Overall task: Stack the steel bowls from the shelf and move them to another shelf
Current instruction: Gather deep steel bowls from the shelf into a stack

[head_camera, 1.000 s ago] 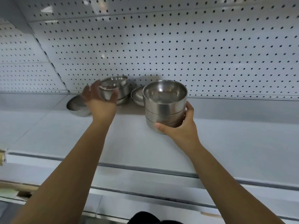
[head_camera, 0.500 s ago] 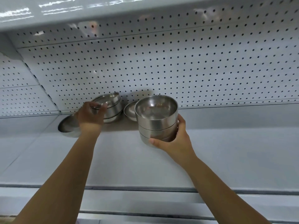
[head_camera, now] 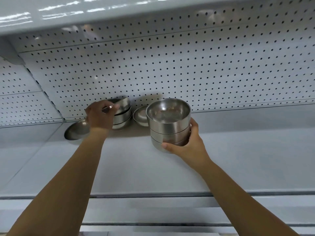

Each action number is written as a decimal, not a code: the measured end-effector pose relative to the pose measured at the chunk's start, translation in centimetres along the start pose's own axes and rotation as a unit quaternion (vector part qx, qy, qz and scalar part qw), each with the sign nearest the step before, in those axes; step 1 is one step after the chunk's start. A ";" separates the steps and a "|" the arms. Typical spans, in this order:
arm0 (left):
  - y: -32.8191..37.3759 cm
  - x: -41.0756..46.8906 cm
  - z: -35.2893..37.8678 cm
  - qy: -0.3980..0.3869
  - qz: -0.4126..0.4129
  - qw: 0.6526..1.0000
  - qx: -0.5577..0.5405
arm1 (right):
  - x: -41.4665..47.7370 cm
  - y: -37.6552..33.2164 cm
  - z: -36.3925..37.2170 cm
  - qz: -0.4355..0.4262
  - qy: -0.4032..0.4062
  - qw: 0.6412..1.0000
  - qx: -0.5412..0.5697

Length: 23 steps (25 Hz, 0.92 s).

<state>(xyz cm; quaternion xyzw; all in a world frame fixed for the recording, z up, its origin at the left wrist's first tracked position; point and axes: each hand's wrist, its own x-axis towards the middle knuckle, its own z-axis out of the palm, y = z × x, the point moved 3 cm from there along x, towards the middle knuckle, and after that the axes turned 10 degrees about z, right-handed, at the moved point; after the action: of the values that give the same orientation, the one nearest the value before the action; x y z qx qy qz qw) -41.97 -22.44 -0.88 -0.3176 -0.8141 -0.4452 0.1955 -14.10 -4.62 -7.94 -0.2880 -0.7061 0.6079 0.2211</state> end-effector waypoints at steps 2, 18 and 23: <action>0.5 0.7 -0.1 -0.004 0.024 1.000 -0.020 | -0.1 0.0 0.1 0.001 0.004 1.000 -0.008; 3.6 -14.2 -4.7 -0.060 0.112 0.978 -0.166 | -1.3 -0.9 1.0 0.007 0.056 0.996 -0.068; 1.6 -15.3 -4.5 -0.076 0.084 0.977 -0.178 | -1.4 -1.0 1.2 0.000 0.068 0.994 -0.088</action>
<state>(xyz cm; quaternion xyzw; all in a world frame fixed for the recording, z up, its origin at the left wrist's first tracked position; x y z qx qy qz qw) -29.70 -30.83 -6.77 -0.4478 -0.7049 -0.5391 0.1099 -13.97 -6.56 -7.08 -0.3471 -0.7399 0.5226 0.2427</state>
